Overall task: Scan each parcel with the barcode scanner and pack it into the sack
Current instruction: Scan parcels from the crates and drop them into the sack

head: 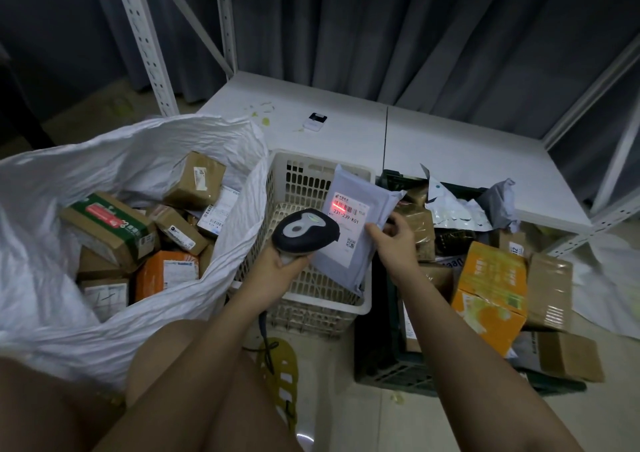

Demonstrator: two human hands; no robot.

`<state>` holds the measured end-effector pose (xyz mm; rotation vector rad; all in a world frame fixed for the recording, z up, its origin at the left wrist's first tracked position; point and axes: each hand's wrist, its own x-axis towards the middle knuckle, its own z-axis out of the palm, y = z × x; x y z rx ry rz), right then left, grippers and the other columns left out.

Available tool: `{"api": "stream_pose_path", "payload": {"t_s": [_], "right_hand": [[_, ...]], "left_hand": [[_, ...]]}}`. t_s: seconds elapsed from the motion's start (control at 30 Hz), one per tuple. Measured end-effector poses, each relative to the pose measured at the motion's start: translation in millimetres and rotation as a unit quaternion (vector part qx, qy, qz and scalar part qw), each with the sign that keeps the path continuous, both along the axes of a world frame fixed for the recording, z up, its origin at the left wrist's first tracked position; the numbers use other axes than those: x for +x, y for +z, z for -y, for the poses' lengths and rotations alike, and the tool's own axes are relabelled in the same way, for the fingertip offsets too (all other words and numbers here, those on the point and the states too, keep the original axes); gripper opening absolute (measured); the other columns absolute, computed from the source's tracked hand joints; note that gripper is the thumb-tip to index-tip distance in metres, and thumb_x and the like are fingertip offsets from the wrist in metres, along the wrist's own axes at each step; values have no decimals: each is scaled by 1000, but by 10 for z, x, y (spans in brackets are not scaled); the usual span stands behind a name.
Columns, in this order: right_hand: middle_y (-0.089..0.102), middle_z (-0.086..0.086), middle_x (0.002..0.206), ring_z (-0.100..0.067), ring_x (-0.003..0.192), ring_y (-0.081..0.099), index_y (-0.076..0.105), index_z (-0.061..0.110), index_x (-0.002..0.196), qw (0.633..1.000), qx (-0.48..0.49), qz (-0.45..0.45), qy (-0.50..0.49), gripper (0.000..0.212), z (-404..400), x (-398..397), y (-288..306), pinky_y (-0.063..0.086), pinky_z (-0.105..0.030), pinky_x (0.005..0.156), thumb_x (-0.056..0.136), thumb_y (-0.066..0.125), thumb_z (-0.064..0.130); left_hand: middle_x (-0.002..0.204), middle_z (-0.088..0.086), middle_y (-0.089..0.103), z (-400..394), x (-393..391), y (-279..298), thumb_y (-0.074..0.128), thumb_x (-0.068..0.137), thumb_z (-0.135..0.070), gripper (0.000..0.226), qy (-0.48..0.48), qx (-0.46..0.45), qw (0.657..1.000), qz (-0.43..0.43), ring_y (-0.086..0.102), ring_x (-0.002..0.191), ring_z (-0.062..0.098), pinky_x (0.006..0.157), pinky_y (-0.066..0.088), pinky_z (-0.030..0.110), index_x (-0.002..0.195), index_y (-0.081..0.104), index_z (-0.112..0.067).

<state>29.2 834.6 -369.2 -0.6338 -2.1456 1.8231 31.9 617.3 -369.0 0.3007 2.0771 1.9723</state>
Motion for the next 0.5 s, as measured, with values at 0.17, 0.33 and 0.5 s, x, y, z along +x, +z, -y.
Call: {"api": "stream_pose_path", "payload": {"t_s": [0.17,0.33,0.5], "right_hand": [[61,1,97,-6,85,61,53,16,117,1000,4,-1,5,28,9,9,15,51,-20,67,91,63,10],[64,-5,104,-13,90,65,55,18,117,1000,12,-2,16,29,44,8,54,55,-26,72,90,66,14],[69,-5,106,-16,97,68,58,15,118,997,21,-29,62,33,213,-45,292,59,-33,82,88,70,18]], "left_hand": [[117,-20,60,4,-16,-37,66,88,-8,44,10,0,1000,1,56,107,-12,92,45,13,118,51,-35],[120,-16,58,23,-48,-27,66,88,-10,46,35,1,999,0,54,110,-7,90,43,11,125,49,-31],[116,-15,55,160,-127,231,66,88,-7,48,148,35,988,-12,53,106,-2,77,41,1,129,47,-22]]}}
